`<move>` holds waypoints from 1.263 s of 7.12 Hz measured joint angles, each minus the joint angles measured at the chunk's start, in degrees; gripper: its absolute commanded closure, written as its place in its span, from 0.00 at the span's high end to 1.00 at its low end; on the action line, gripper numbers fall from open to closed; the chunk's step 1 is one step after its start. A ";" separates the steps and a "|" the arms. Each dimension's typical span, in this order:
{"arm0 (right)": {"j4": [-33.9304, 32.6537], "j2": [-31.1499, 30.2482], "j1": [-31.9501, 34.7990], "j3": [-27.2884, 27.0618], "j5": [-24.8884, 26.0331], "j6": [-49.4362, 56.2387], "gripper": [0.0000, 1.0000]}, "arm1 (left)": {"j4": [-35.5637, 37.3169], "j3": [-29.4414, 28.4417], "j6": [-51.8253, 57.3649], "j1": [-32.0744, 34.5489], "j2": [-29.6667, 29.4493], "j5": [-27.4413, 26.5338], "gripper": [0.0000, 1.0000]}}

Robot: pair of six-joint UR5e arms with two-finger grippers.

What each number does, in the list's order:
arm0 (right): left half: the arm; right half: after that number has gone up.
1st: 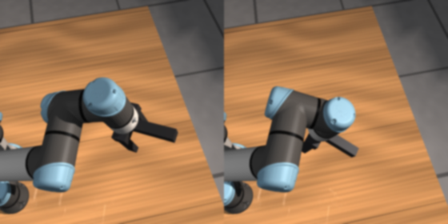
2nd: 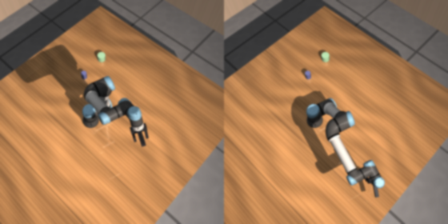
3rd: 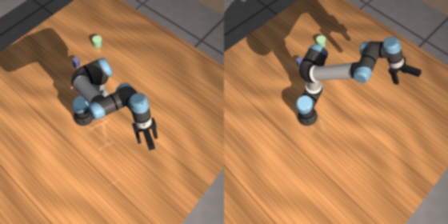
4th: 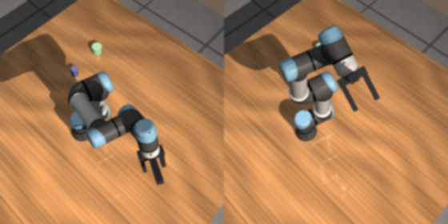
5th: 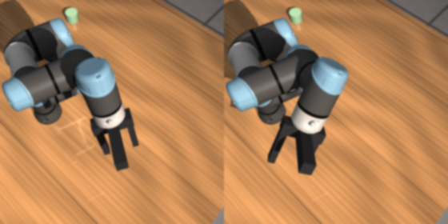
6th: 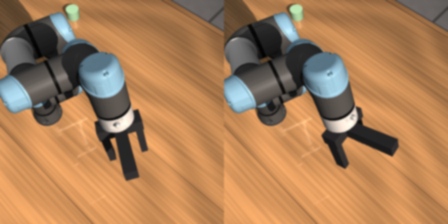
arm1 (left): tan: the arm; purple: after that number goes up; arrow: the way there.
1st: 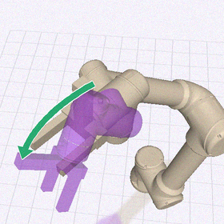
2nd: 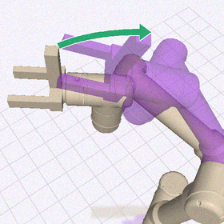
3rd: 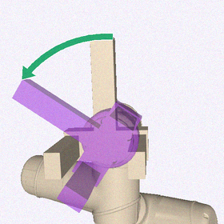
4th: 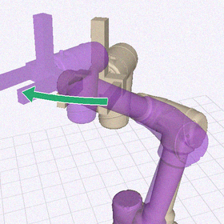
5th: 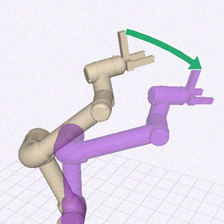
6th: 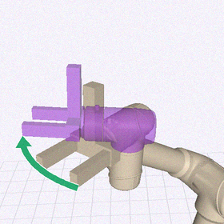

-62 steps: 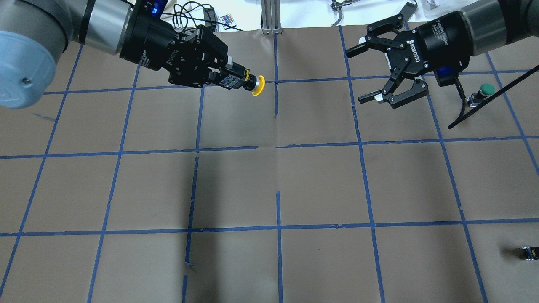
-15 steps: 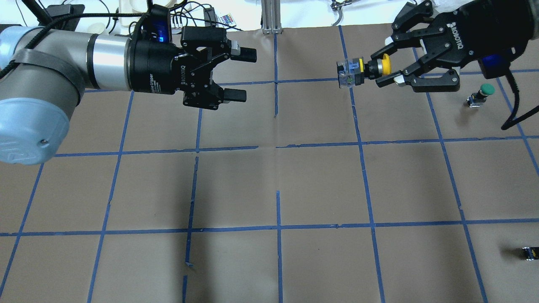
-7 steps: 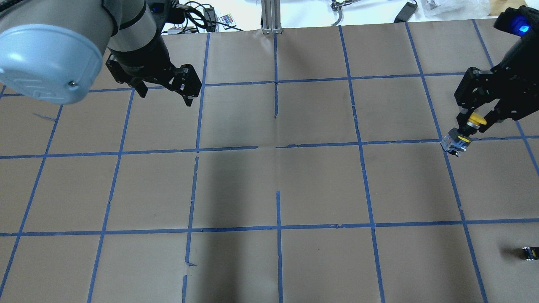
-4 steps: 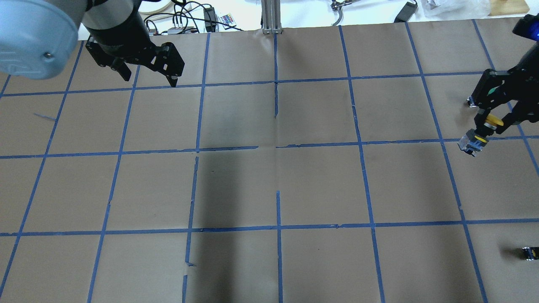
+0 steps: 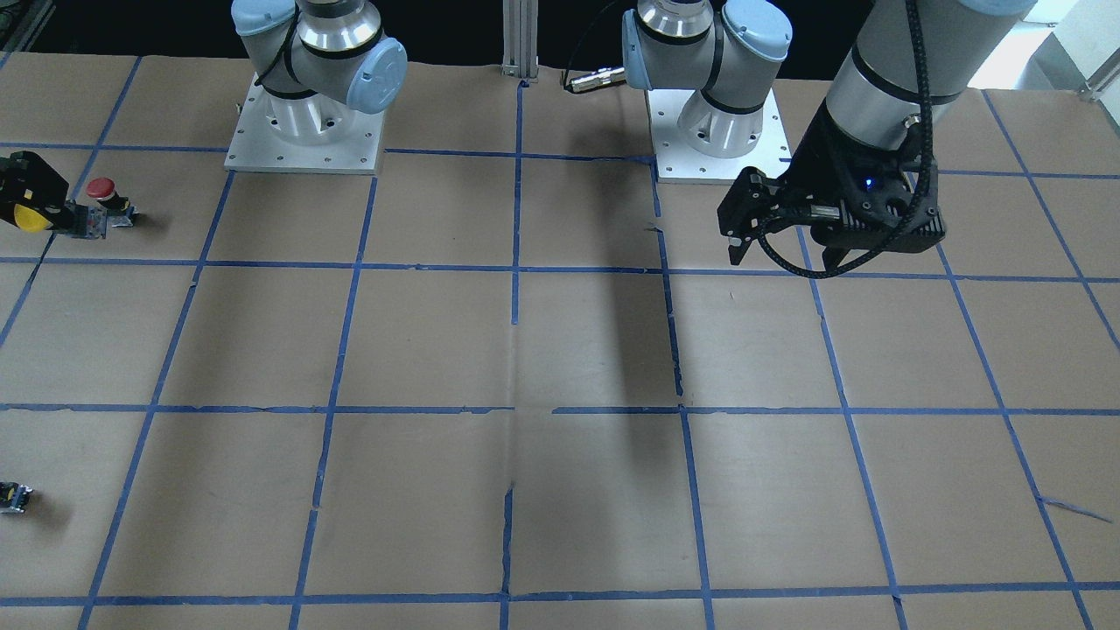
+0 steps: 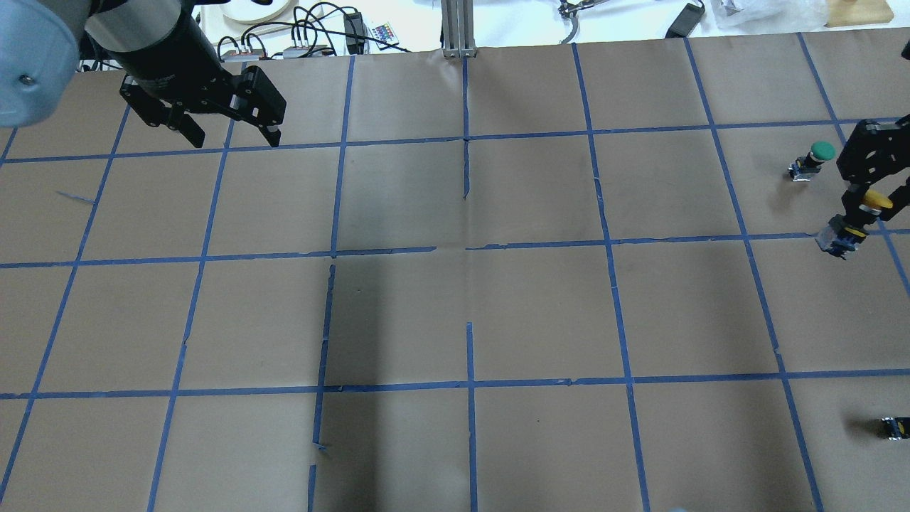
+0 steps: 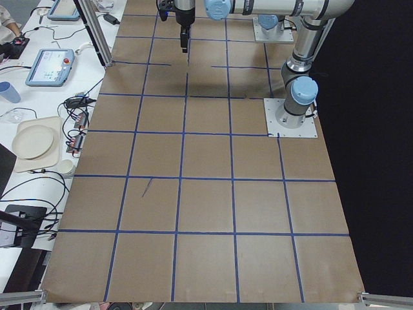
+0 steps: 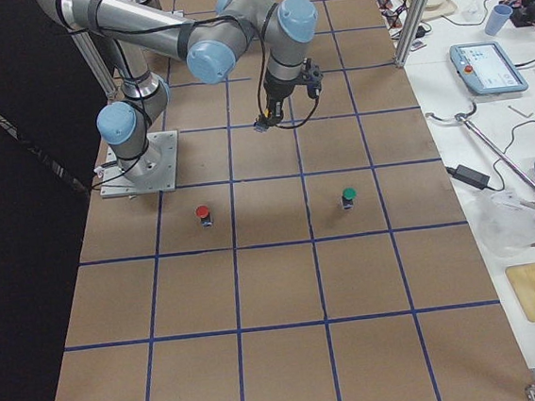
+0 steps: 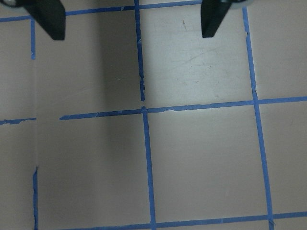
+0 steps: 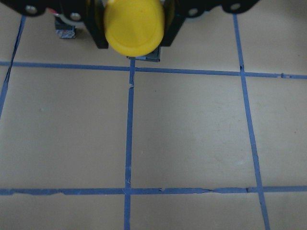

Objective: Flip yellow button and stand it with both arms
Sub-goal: 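Carry the button with the right gripper toward the green button, cap up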

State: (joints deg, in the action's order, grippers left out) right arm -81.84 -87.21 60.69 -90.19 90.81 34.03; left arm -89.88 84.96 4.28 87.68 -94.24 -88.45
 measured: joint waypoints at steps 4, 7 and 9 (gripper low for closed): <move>-21.82 0.25 -6.13 -11.95 -0.27 36.50 0.03 | 0.57 0.38 0.86 -0.36 -1.07 0.18 1.00; -33.39 0.32 -12.12 -20.01 -7.18 58.27 0.03 | 0.54 1.16 0.79 -0.27 0.18 -0.50 1.00; -36.11 0.49 -16.60 -23.26 -12.23 71.93 0.04 | 0.58 0.60 -0.54 -0.20 -0.45 -1.84 1.00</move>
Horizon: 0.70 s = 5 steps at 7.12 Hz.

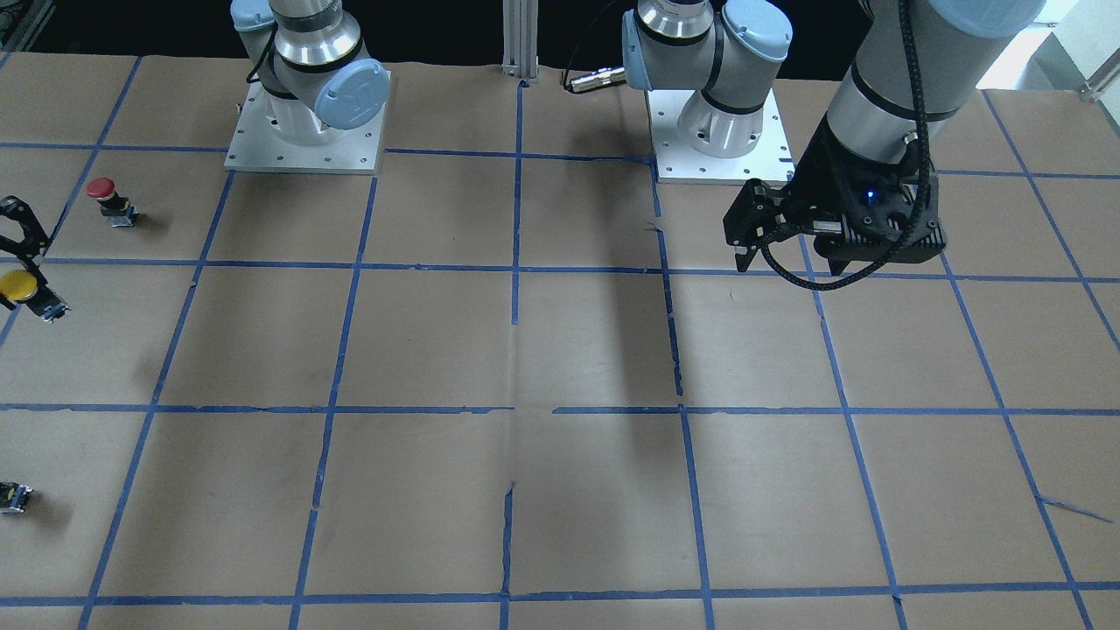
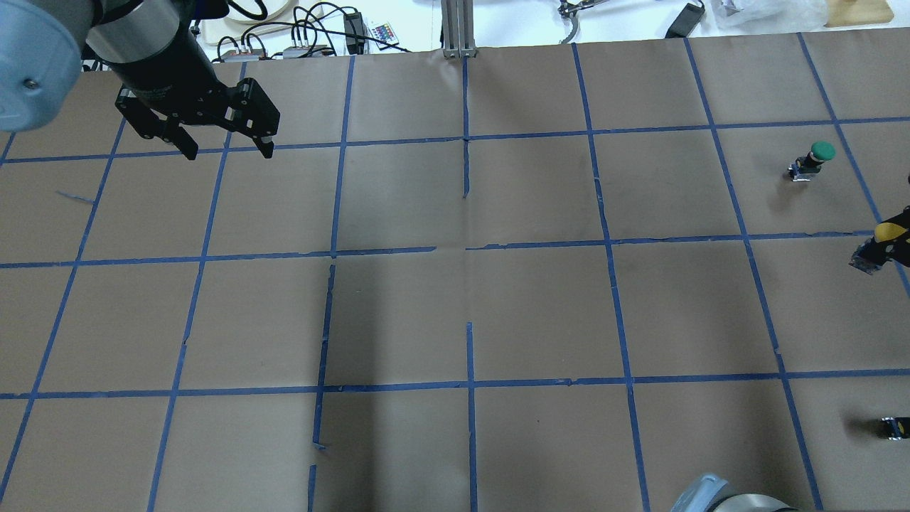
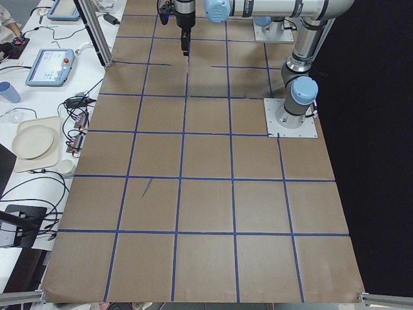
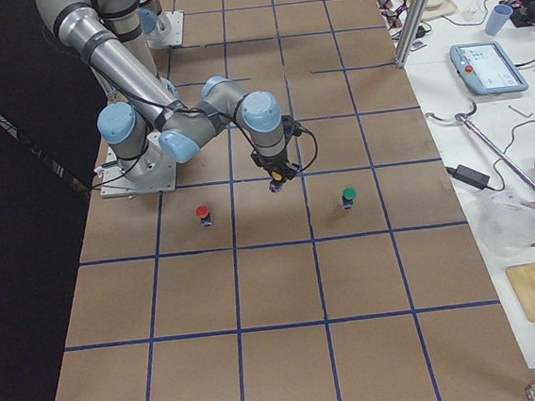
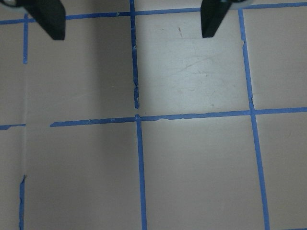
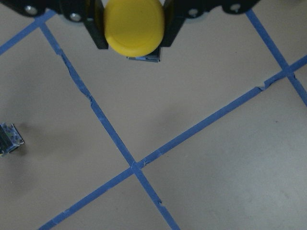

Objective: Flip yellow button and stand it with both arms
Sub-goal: 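Carry the button with the right gripper toward the green button, cap up, then lower the button upright onto the table with the right gripper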

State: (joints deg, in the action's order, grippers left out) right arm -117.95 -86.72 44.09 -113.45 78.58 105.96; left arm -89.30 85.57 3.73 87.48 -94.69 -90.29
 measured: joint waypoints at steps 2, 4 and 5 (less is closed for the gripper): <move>-2.21 0.44 -1.06 -1.75 -1.63 10.36 0.04 | 2.56 -0.14 -0.47 -0.02 -1.41 -0.17 1.00; -4.69 2.83 -1.45 -2.24 -1.83 16.96 0.04 | 6.19 -0.05 -1.36 0.08 -3.33 0.06 1.00; -5.26 4.22 -2.15 -2.30 -1.80 19.14 0.04 | 6.46 0.02 -1.56 0.11 -3.38 0.10 1.00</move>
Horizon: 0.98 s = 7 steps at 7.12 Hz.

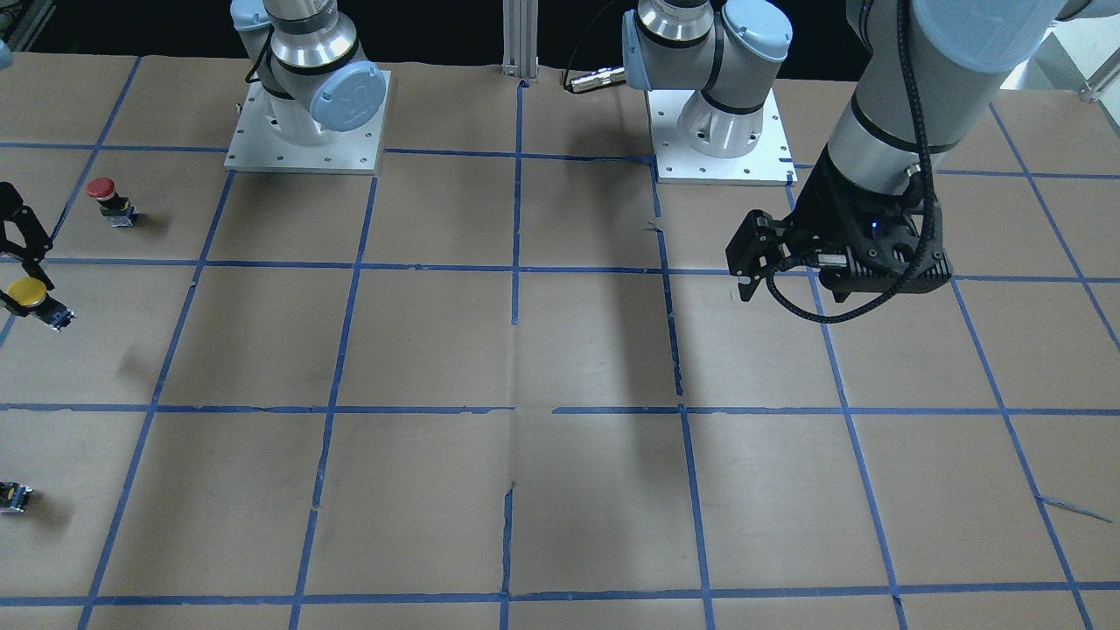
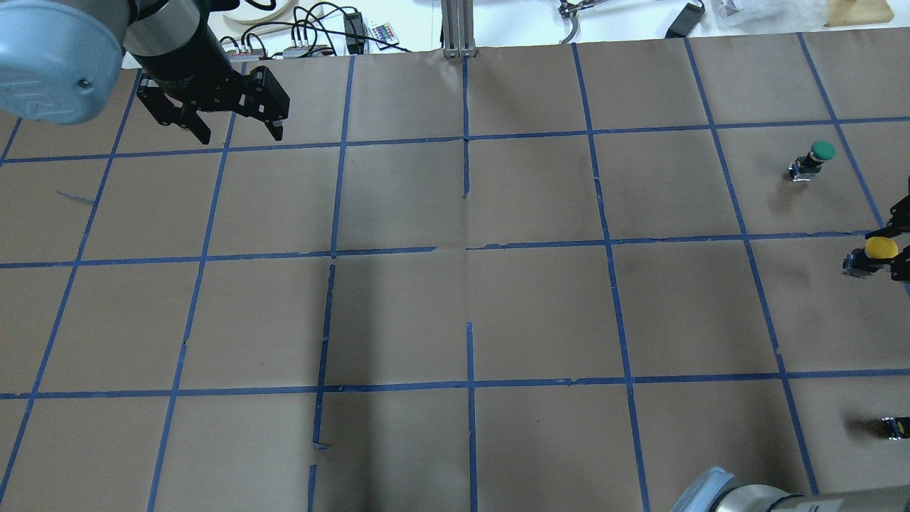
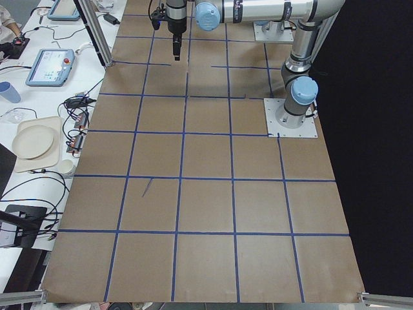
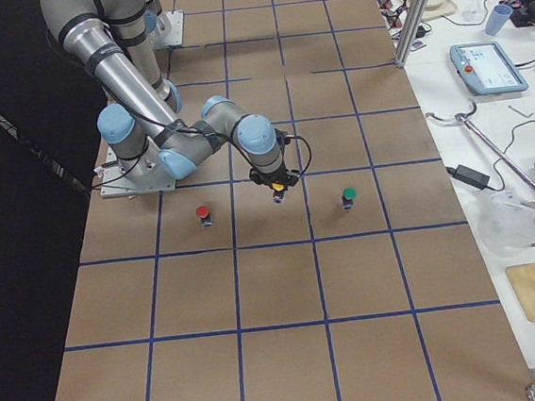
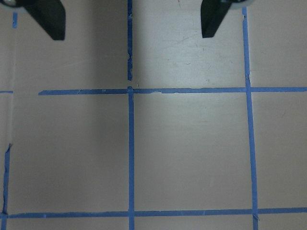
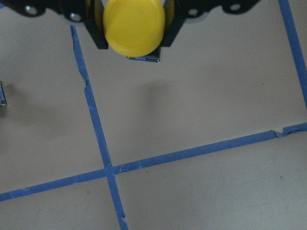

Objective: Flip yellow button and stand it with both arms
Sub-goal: 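Lower the button upright onto the table with the right gripper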

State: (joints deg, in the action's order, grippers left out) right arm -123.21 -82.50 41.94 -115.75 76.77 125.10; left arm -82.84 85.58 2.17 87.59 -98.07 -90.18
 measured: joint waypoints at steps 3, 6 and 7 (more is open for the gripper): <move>0.40 2.14 -2.55 -0.12 -0.39 6.16 0.04 | -2.06 -0.48 -0.07 0.26 1.11 -0.11 1.00; 0.68 3.94 -3.49 -0.31 -4.13 8.85 0.07 | -5.08 -0.43 0.05 0.42 2.76 -0.30 1.00; 0.72 4.47 -3.51 -0.36 -4.89 9.48 0.11 | -6.25 -0.59 0.25 0.48 3.29 -0.33 1.00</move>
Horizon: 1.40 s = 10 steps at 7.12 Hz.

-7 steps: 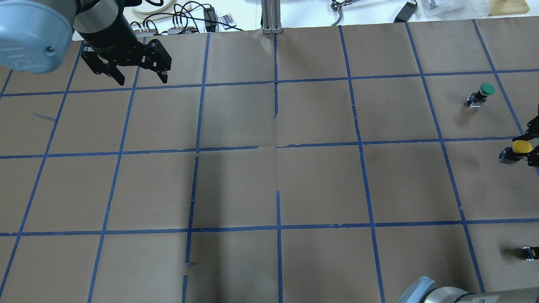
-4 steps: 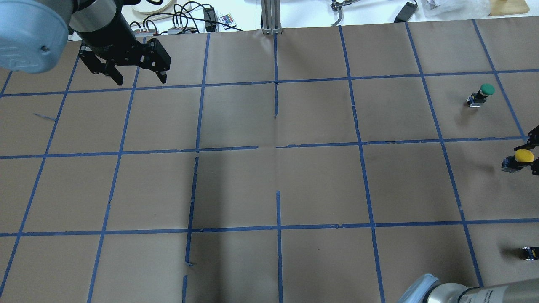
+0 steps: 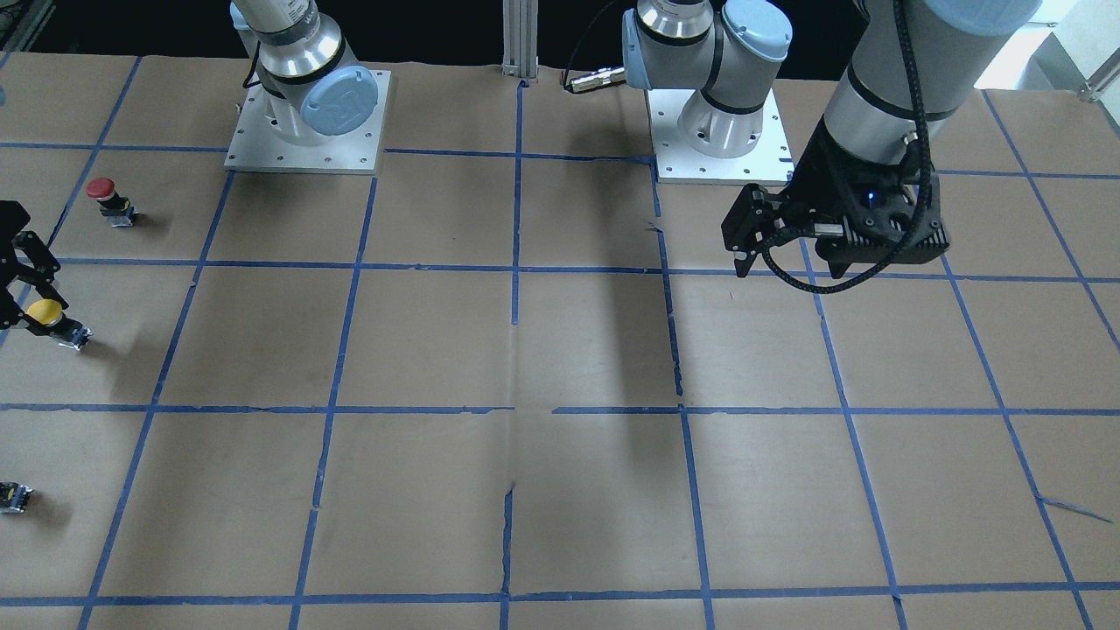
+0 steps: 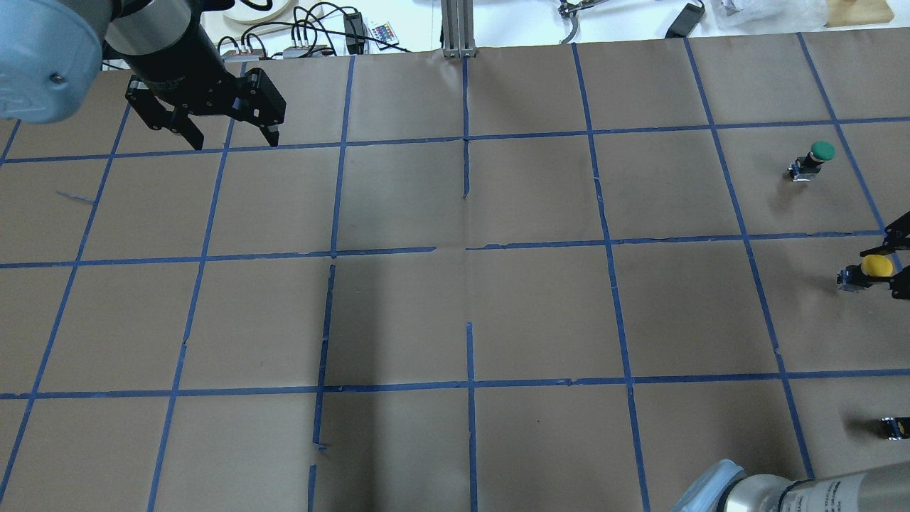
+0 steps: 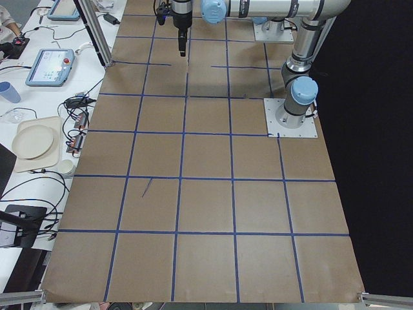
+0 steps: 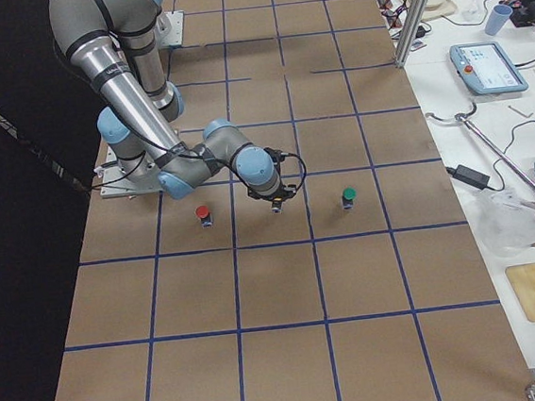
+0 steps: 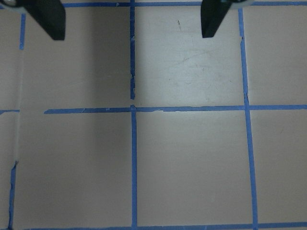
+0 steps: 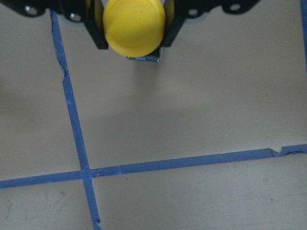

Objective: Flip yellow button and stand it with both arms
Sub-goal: 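Lower the button upright onto the table with the right gripper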

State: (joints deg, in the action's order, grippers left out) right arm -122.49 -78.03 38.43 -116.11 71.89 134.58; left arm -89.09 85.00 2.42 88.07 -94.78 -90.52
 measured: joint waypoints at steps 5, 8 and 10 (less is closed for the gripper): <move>-0.06 1.66 -0.02 -0.05 -0.65 0.49 0.68 | -0.51 -0.10 0.56 0.12 0.25 0.06 1.00; -0.03 1.71 -0.02 -0.01 -1.40 0.13 0.88 | -0.42 -0.40 0.49 0.06 -0.28 -0.03 1.00; -0.01 1.25 -0.02 0.37 -1.46 -0.52 0.86 | -0.29 -0.41 0.55 -0.08 -0.33 -0.05 1.00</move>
State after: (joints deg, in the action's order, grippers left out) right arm -122.50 -76.78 38.41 -115.74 70.42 134.05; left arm -89.39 84.59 2.98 87.99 -95.11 -90.57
